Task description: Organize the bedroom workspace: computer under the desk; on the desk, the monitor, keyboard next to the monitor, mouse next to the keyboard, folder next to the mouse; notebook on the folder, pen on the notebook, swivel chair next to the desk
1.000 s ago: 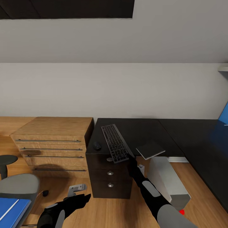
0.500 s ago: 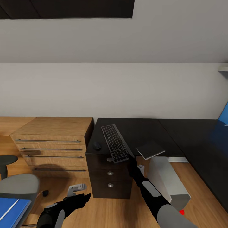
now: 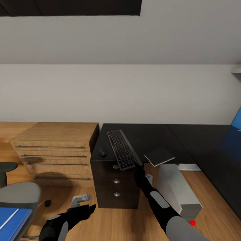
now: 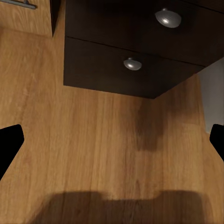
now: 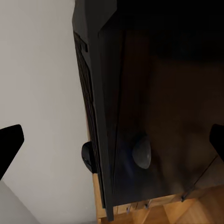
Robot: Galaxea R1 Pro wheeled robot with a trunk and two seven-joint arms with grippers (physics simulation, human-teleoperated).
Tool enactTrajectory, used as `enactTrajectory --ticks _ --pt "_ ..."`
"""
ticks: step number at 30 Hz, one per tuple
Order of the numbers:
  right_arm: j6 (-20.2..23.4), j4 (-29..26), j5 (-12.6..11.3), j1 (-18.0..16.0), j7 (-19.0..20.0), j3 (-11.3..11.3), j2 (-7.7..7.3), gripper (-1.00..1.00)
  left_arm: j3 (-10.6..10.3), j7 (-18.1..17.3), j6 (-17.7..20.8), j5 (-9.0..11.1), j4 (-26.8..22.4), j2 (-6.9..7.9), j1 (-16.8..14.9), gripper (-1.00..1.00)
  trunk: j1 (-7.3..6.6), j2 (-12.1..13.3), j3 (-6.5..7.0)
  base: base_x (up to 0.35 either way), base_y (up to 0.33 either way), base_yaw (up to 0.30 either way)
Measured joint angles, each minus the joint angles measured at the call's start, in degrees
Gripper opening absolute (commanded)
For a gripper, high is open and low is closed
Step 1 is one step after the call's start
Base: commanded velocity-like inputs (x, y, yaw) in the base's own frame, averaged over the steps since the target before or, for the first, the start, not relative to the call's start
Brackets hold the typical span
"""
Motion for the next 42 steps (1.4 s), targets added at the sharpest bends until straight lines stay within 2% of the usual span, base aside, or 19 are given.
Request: enactTrajectory --ticks 41,42 --pt "0.0 -0.1 0.2 0.0 0.1 0.1 0.06 1.00 0.4 0.1 -0.1 -0.1 0.7 0.18 0.0 1.00 0.00 0.0 0.00 0.056 0.044 0.000" --pt "0.0 -0.1 0.2 0.0 0.1 0.1 0.06 -1.00 0.4 0.1 -0.1 -0.1 0.7 0.18 0.0 1.00 0.00 0.0 0.00 0.002 0.002 0.000"
